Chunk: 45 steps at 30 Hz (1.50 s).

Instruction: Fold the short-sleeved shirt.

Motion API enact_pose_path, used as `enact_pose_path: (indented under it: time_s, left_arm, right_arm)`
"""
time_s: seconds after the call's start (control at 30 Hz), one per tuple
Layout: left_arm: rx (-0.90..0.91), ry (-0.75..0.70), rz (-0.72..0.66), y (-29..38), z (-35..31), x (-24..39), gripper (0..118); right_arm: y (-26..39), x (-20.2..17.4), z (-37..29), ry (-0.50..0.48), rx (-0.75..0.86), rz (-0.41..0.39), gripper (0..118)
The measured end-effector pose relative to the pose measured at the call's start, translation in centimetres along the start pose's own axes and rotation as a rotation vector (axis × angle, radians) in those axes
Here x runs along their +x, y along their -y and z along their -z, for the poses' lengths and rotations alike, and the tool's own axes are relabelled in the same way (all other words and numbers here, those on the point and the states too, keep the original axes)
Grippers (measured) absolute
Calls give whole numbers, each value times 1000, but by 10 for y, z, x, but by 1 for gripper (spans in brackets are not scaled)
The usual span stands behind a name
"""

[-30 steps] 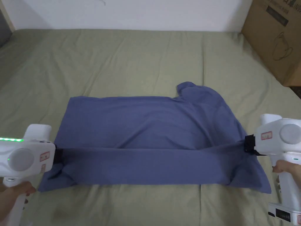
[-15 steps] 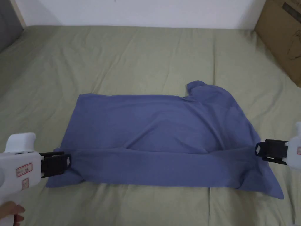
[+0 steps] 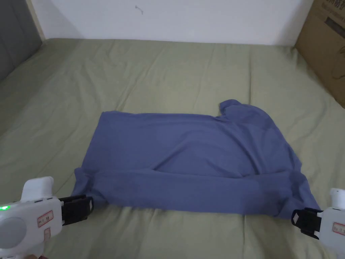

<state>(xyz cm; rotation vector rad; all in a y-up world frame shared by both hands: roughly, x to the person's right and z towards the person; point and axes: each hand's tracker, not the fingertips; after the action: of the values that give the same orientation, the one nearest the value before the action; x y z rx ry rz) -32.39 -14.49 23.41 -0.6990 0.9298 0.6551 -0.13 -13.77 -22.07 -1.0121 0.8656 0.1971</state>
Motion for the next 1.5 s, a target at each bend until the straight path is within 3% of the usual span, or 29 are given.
enact_pose_path:
  time_s: [0.1, 0.13, 0.17, 0.2, 0.4, 0.43, 0.5, 0.53, 0.63, 0.7, 0.73, 0.77, 0.8, 0.83, 0.87, 0.9, 1.1, 1.2, 1.5]
  left_arm:
    - [-13, 9, -56, -7, 16, -7, 89]
    - [-30, 17, -55, -8, 24, -9, 73]
    - [-44, 22, -53, -7, 31, -10, 28]
    - [-57, 24, -39, -6, 38, -8, 6]
    - [-82, -23, -29, -7, 41, 0, 5]
    - [-83, -19, -29, -8, 40, -2, 5]
    - [-76, -15, -23, -9, 32, 0, 5]
    - [-73, -15, -15, -10, 29, 0, 5]
    - [-64, -13, 0, -13, 23, 2, 5]
    - [-64, -12, 6, -15, 22, 2, 5]
    - [-63, -15, 9, -16, 22, 3, 5]
    - [-64, -15, 9, -16, 22, 3, 5]
    - [-65, -15, 8, -16, 22, 3, 5]
    - [-67, -14, 12, -16, 22, 4, 5]
    - [-68, -19, 22, -16, 20, 7, 5]
    - [-67, -22, 34, -16, 18, 8, 5]
    - [-48, -21, 61, -24, 1, 9, 5]
    - [-27, -6, 70, -28, -11, 7, 5]
    - [-29, -11, 89, -7, -49, -10, 5]
  right_arm:
    - [1, 1, -5, -7, 7, -8, 11]
    - [0, 0, -6, -5, 9, -8, 11]
    - [0, 0, -7, -1, 14, -7, 11]
    - [0, 1, -6, 3, 14, -7, 11]
    - [5, 9, -14, 31, 26, 21, 13]
    - [4, 11, -14, 47, 36, 20, 20]
    - [-3, 16, -9, 84, 43, 15, 76]
    - [-8, 20, -6, 83, 45, 15, 93]
    - [-26, 34, 12, 85, 57, 12, 94]
    - [-36, 41, 36, 138, 6, -10, 87]
    - [-38, 46, 49, 144, -33, -9, 65]
    - [-38, 49, 62, 139, -68, 1, 14]
    - [-36, 52, 74, 132, -101, 51, 8]
    - [-32, 51, 79, 78, -116, 75, 8]
    - [-28, 48, 82, 76, -123, 30, 8]
    - [-26, 41, 79, 139, -90, -40, 7]
    - [-37, 50, 40, 95, -42, 17, 5]
    - [-45, 53, 11, 10, -6, 64, 5]
    - [-14, 75, -52, -55, -10, 85, 4]
